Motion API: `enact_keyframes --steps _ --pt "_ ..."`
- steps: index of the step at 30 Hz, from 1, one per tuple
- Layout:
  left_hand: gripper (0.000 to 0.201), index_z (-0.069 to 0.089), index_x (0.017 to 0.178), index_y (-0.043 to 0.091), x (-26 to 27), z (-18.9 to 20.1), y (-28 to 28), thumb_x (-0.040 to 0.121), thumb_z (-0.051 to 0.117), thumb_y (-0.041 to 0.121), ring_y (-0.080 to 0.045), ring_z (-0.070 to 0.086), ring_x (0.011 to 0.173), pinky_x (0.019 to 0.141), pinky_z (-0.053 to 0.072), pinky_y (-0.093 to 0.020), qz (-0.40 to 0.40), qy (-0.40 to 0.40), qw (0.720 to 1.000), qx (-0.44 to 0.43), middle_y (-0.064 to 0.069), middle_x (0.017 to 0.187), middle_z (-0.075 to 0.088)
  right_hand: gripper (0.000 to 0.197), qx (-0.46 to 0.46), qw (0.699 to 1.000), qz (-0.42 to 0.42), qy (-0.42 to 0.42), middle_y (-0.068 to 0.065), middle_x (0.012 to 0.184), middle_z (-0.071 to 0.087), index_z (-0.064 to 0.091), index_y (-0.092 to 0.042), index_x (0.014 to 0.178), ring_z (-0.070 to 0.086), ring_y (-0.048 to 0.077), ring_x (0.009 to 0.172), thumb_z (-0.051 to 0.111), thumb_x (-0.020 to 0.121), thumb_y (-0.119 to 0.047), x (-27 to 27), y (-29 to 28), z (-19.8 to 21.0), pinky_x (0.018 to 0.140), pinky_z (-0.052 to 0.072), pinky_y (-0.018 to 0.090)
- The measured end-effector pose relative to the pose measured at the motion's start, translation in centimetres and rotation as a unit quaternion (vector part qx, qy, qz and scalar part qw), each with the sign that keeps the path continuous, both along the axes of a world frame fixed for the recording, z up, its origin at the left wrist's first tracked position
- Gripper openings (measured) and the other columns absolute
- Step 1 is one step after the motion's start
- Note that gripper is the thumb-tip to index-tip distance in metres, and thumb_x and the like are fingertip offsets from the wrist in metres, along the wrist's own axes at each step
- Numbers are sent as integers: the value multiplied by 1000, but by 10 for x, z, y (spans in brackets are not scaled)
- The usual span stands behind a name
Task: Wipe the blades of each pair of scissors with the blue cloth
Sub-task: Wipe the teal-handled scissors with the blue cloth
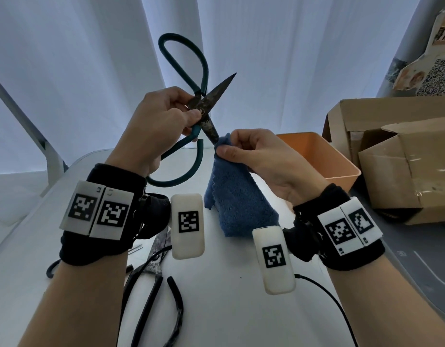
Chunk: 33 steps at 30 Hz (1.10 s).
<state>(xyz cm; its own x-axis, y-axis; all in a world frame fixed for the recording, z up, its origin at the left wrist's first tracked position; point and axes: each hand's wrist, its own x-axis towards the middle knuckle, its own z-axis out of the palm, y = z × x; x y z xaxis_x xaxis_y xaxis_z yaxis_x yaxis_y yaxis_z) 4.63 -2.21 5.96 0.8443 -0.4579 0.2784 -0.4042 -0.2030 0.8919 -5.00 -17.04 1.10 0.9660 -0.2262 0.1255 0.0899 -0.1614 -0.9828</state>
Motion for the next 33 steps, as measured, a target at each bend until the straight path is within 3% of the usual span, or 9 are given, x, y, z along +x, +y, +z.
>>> enact_keyframes --steps 2,4,8,13,17,20,22,28,33 --pt "9 67 97 12 0 -1 -1 95 61 6 2 55 50 49 41 -8 -1 -2 1000 1 14 57 60 27 11 1000 13 5 8 74 57 56 -12 70 56 20 77 69 89 1 -1 -2 1 75 49 26" --pt "9 68 97 13 -1 -1 -2 95 61 6 1 56 51 50 41 -8 -3 -3 1000 2 14 57 61 33 10 1000 13 7 8 74 58 56 -17 65 57 19 75 69 88 2 -2 -3 2 73 50 24" --pt "12 66 93 16 1 0 0 96 60 7 2 57 51 50 41 -7 0 -8 1000 1 18 53 62 39 -30 999 -11 19 0 65 53 51 -20 59 48 6 57 70 92 -16 -2 -2 1 53 38 13" --pt "14 65 91 18 4 1 5 95 59 6 -1 59 52 51 42 -8 13 -9 1000 -8 16 56 64 35 -27 998 -26 53 11 81 59 61 -8 80 56 17 73 68 93 -40 0 -3 -4 69 45 27" --pt "15 66 90 20 7 0 6 95 61 7 -7 60 61 53 42 -10 25 -7 1000 -10 13 60 62 11 30 992 -122 24 6 85 65 66 -17 90 62 11 72 60 99 -18 0 -13 -6 65 51 21" --pt "12 68 95 19 6 -1 5 95 61 9 -7 58 63 57 41 -13 15 -3 1000 2 17 55 61 19 112 985 -125 -29 10 98 68 65 -18 108 68 15 83 53 100 -7 -3 -21 -1 76 59 27" --pt "11 69 98 17 5 -2 3 94 62 9 -7 57 63 62 41 -16 8 -2 1000 8 19 54 61 21 161 979 -105 -68 7 97 69 66 -18 105 66 16 87 51 99 -4 -4 -19 3 86 56 34" --pt "10 70 100 14 1 -5 -6 93 64 10 -7 57 61 62 41 -17 -6 -16 1000 24 10 64 59 24 204 975 -2 -91 4 89 74 75 -5 91 68 12 84 50 93 -4 -2 -2 8 85 56 27" --pt "11 70 101 13 -2 -6 -11 93 64 8 -3 55 56 52 40 -8 -22 -17 999 25 8 65 58 9 204 974 -9 -97 10 96 73 62 -7 99 70 19 85 62 93 0 1 -4 4 80 57 30"
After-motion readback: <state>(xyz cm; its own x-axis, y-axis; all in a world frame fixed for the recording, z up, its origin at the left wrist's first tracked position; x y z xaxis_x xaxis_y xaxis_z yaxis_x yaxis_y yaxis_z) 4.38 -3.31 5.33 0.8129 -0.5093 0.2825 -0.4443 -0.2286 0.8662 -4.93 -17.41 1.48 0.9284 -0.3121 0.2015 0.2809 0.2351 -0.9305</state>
